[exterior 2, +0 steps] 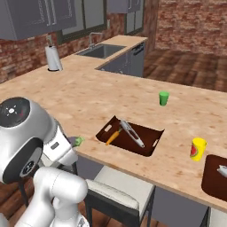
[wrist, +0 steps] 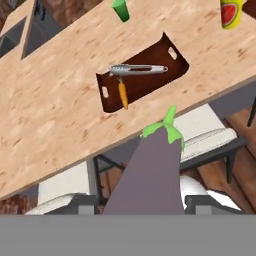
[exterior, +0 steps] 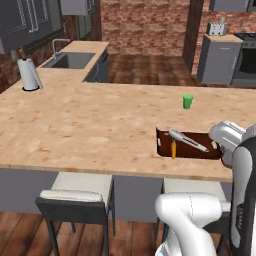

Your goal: Gather the carrot and eggplant from the fridge and place them on a tray on the dining counter. Then gather the fishs from the fridge and place them on the other tray.

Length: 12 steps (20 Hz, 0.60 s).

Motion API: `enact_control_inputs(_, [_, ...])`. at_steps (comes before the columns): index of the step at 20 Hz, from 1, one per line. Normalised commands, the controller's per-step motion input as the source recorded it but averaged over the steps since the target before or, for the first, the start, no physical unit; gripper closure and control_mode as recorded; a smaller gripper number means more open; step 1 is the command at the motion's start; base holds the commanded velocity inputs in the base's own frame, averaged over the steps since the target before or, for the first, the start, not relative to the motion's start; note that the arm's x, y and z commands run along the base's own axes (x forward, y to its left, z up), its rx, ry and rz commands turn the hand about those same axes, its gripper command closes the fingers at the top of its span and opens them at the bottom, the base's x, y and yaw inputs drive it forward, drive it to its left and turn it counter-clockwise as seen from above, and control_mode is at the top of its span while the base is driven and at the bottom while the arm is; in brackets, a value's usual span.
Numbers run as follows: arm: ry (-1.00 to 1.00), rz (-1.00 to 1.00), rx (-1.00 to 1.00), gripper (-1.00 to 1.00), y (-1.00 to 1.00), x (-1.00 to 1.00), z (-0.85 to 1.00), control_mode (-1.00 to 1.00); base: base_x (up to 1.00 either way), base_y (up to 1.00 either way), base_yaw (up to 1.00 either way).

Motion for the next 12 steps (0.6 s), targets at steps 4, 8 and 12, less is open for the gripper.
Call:
enact_control_inputs(4, [0.13,-0.15,0.00,1.00,0.00,1.00,0.14,-1.00,0.00,0.00,0.00])
enact_control_inputs(8, [0.13,-0.12,-0.01,1.00,-0.07,1.00,0.00,-1.00,0.00,0.00,0.00])
enact_control_inputs(12, [0.12,-0.08,0.00,1.00,-0.27,0.94,-0.22,-1.00,0.00,0.00,0.00])
